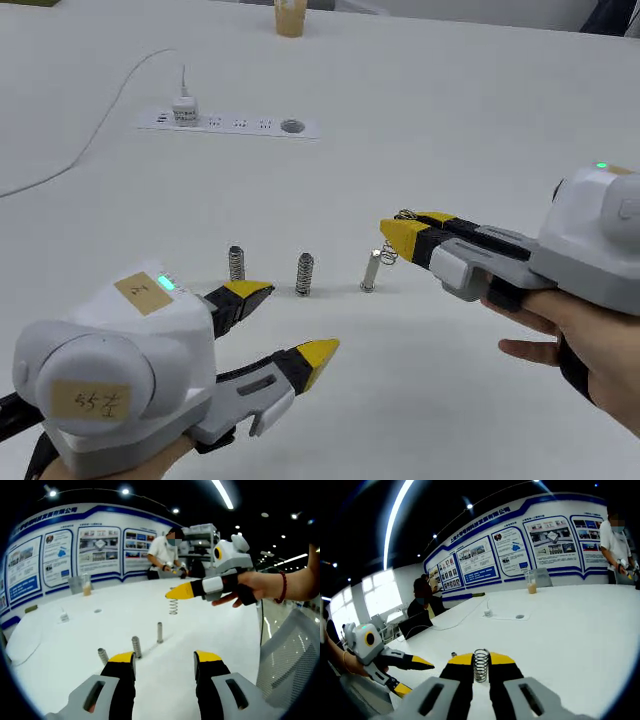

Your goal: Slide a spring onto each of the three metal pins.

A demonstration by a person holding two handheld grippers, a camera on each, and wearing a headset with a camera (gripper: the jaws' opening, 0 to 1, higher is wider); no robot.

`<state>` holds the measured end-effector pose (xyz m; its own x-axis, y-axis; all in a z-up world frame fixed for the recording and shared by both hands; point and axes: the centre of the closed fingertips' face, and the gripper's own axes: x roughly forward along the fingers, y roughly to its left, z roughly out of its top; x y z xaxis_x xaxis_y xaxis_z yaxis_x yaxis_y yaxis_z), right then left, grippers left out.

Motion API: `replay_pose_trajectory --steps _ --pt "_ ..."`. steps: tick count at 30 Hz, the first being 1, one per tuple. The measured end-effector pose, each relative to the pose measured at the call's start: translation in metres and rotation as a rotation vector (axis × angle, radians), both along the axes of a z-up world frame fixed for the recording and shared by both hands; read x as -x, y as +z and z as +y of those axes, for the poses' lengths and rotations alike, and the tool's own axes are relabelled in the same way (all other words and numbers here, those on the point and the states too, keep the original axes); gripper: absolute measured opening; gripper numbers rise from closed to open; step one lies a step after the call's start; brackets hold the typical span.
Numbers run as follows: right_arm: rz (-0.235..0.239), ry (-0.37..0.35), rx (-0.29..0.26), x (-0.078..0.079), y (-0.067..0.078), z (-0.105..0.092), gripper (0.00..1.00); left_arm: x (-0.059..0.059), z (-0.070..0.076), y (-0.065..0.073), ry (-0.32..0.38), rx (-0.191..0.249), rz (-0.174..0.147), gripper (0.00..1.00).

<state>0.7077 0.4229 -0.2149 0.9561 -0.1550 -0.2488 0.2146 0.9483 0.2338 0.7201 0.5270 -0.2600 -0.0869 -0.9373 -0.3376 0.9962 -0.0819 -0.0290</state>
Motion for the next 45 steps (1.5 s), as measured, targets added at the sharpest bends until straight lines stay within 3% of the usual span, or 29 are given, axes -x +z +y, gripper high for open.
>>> replay_pose_trajectory --steps 10,19,30,41,45 --pt "0.018 -0.01 0.066 -0.012 -0.008 -0.017 0.12 -0.013 0.006 -0.002 0.037 -0.016 0.009 0.61" --pt "0.049 -0.036 0.075 -0.019 -0.025 -0.031 0.12 -0.025 0.01 -0.001 0.073 -0.008 0.012 0.69" --pt "0.052 -0.096 0.054 -0.02 -0.04 -0.038 0.12 -0.035 0.014 -0.006 0.107 -0.019 0.019 0.81" --pt "0.057 -0.097 0.057 -0.02 -0.044 -0.035 0.12 -0.043 0.017 -0.009 0.13 -0.033 0.024 0.83" --pt "0.084 -0.083 0.1 -0.021 -0.049 -0.032 0.12 -0.043 0.017 -0.009 0.131 -0.029 0.027 0.83"
